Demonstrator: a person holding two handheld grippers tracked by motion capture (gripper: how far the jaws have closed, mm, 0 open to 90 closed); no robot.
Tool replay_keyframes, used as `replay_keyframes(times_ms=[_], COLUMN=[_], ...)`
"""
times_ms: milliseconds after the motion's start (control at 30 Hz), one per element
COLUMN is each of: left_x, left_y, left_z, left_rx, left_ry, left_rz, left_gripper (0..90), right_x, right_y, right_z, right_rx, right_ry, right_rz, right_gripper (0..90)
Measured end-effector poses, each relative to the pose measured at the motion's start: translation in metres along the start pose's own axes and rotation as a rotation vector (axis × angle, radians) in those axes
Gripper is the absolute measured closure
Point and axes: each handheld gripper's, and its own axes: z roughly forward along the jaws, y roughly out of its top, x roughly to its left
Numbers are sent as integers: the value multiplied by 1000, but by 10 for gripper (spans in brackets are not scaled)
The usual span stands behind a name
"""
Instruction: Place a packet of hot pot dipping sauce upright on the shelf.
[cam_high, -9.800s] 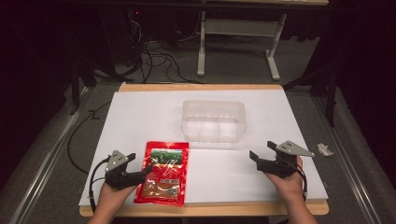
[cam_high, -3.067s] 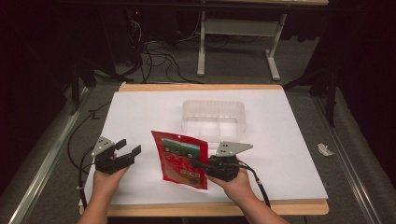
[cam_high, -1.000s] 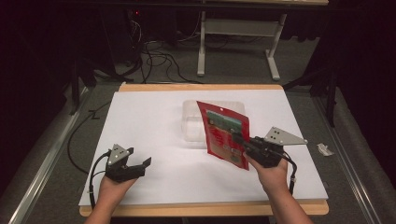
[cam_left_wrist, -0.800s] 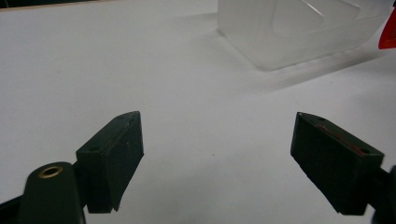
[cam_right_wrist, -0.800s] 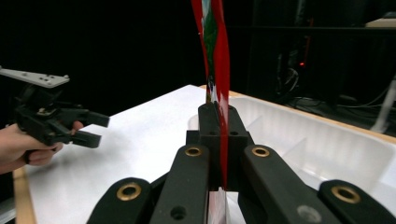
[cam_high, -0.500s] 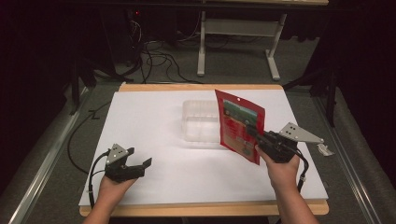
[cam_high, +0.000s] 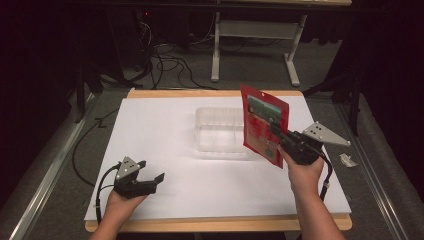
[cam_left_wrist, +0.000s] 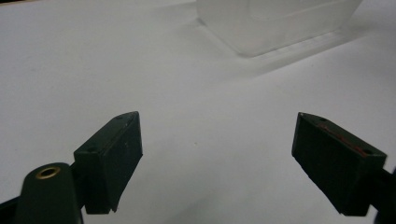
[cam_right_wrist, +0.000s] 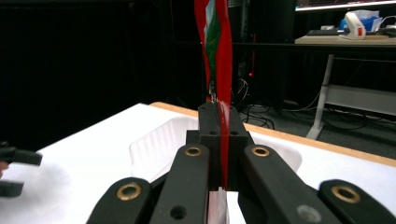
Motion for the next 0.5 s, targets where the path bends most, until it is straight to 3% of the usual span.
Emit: replay_keyframes(times_ms=[200,500], left_x=[1,1], left_y=[-3,-2], left_z=[0,-1], left_rx=[20,13], left_ry=[3,-3], left_rz=[34,30], left_gripper=[168,168], right_x=[-5,-8], right_y=[13,22], right_z=[8,26], right_rx=[-18,-12], right_ry=[-34,-81], right_rz=[11,1], right_gripper=[900,900])
